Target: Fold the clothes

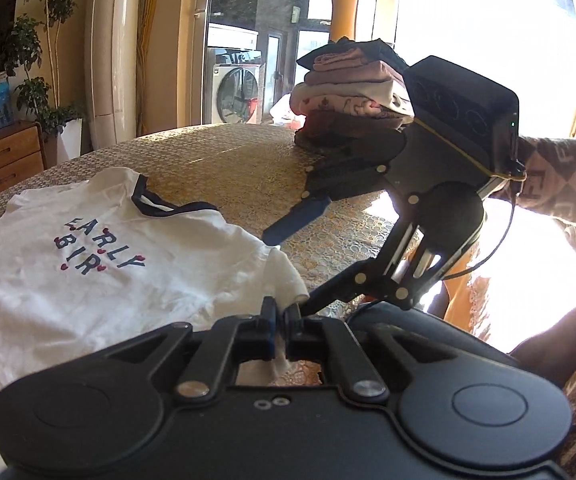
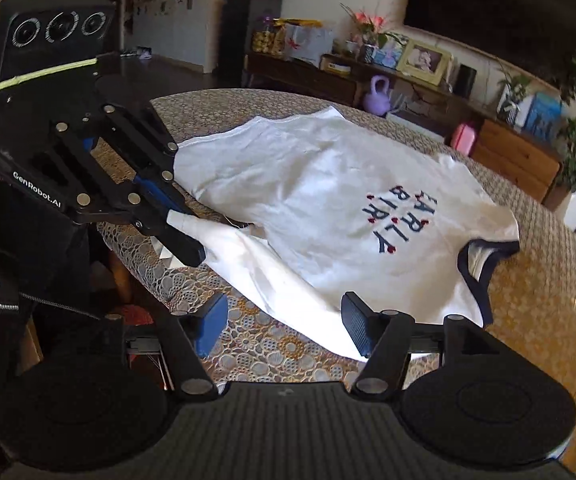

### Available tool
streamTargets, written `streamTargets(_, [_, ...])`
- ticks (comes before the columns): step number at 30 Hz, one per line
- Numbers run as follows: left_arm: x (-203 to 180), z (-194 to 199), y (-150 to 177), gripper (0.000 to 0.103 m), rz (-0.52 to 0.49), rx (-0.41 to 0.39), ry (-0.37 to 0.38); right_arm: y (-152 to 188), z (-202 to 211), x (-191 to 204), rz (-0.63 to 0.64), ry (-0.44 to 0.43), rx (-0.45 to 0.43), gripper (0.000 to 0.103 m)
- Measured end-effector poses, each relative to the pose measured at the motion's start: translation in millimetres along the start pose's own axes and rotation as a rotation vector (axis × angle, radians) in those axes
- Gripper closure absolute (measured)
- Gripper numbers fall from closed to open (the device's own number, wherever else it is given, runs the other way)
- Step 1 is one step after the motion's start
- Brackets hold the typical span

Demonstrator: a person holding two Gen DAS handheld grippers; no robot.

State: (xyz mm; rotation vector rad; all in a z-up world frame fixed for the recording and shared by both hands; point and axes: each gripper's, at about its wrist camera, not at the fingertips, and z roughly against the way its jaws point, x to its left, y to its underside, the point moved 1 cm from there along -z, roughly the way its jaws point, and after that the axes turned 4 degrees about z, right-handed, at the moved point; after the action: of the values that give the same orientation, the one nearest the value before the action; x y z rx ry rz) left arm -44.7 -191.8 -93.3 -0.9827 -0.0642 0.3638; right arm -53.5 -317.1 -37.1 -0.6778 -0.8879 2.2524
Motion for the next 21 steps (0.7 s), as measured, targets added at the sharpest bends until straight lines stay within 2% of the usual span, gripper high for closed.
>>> streamTargets(4, [-1.4,-6.0,-3.3,0.0,-0.004,-0.002,0.006,-9.8,-10.2,17.2,0.194,0.01,-0.015,0.043])
streamTargets(7, [2.3,-7.6,-4.4,0.0,0.013,-0.001,0.014,-10.2,-23.1,24.6,0.247,-0.013,0.0,0.058])
streamTargets(9, [3.1,-7.0,-5.8,0.0,0.012,0.003,0.018,-8.1,-30.4,29.1,0.275,-0.018,0.011,0.062])
streamTargets(11, [3.8,-6.3,-7.1,0.0,0.01,0.008,0.022,-6.7,-36.4,33.6,0.303,-0.015,0.016,0.07])
streamTargets(13, [4.6,-5.7,-8.4,0.0,0.009,0.012,0.026,-6.8,-40.1,37.1,0.328,-0.008,0.021,0.072])
streamTargets(14, [5.0,-5.4,-9.1,0.0,0.009,0.014,0.028,-6.6,-41.9,38.6,0.343,-0.003,0.031,0.081])
streamTargets(17, [6.6,-2.1,-7.8,0.0,-0.014,0.022,-0.002,-5.4,-43.4,32.6,0.311,0.015,0.046,0.091])
streamTargets(21, [13.3,12.1,5.4,0.0,-0.032,0.032,-0.053,-2.9,-35.5,12.7,0.166,0.037,0.008,0.094])
